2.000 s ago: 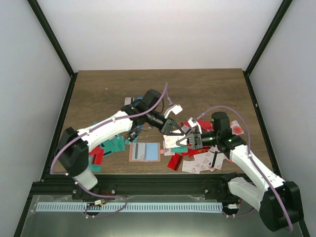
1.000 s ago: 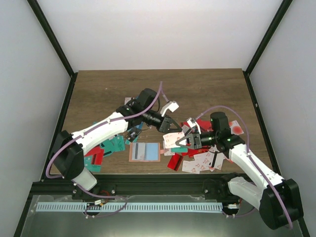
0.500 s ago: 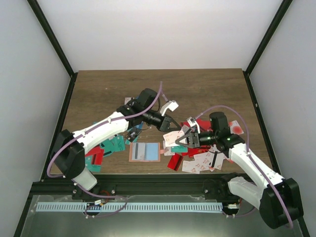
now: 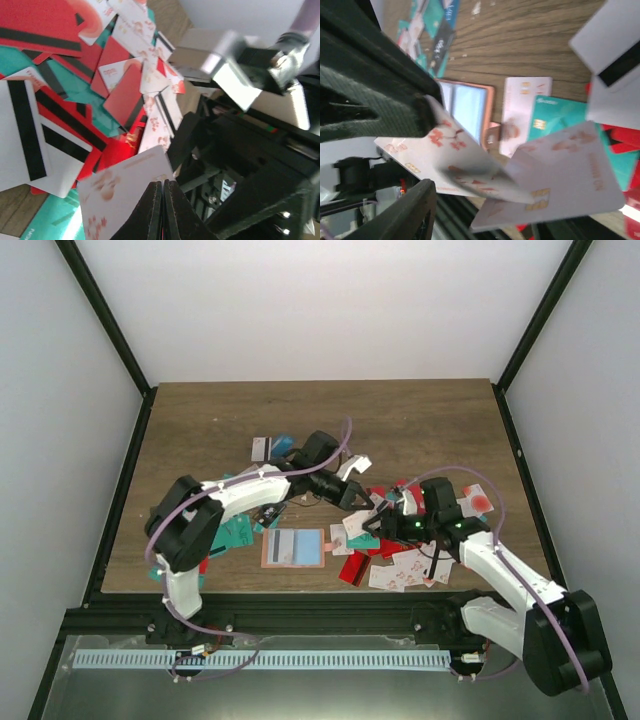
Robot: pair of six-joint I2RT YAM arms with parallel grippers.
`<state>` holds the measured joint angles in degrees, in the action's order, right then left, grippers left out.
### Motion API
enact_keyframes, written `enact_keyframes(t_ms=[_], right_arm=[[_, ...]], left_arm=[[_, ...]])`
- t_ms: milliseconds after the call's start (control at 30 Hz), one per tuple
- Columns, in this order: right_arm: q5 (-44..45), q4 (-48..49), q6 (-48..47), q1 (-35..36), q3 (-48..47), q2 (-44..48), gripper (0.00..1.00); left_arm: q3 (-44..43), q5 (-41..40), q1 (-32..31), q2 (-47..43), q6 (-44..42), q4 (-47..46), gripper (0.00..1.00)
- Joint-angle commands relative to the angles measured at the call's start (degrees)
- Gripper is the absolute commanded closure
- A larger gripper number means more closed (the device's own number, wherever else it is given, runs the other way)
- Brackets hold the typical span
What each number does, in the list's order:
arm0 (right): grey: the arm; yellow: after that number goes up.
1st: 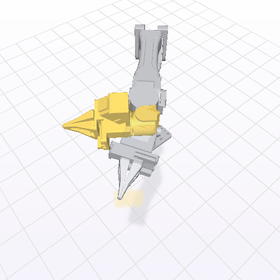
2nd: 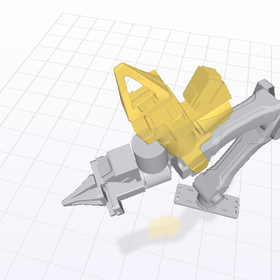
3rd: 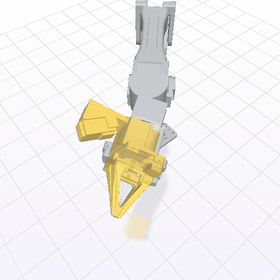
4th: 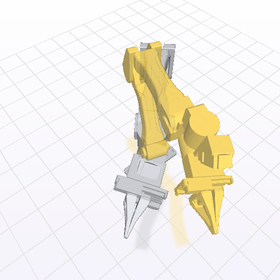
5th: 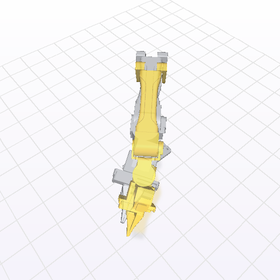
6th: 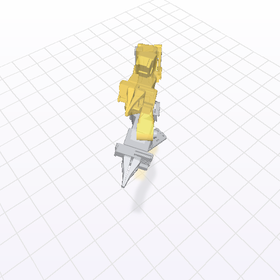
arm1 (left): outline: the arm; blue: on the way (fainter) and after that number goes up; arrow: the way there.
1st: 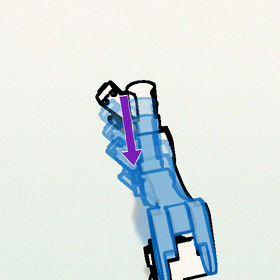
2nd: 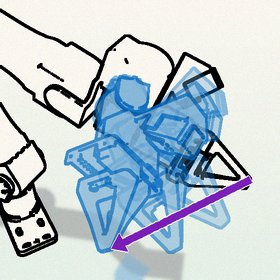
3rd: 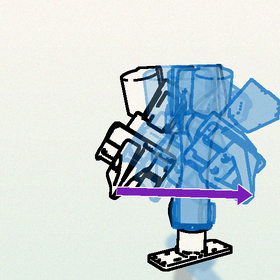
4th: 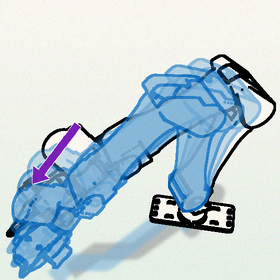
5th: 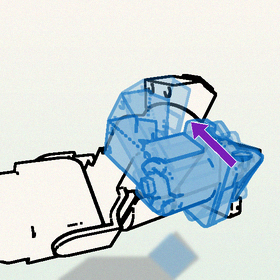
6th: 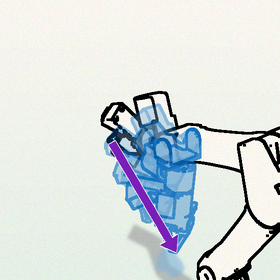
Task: Put the credit cards into the card holder
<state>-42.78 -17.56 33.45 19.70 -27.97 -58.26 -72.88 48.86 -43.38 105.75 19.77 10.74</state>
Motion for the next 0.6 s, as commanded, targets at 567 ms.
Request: enact_keyframes(t_ms=[567], right_arm=[[-6.06,8.34,5.91,0.00,-0.28,7.70,0.09]], left_arm=[[-0.57,-17.99,3.31,-9.19,16.00,0.64,0.96]])
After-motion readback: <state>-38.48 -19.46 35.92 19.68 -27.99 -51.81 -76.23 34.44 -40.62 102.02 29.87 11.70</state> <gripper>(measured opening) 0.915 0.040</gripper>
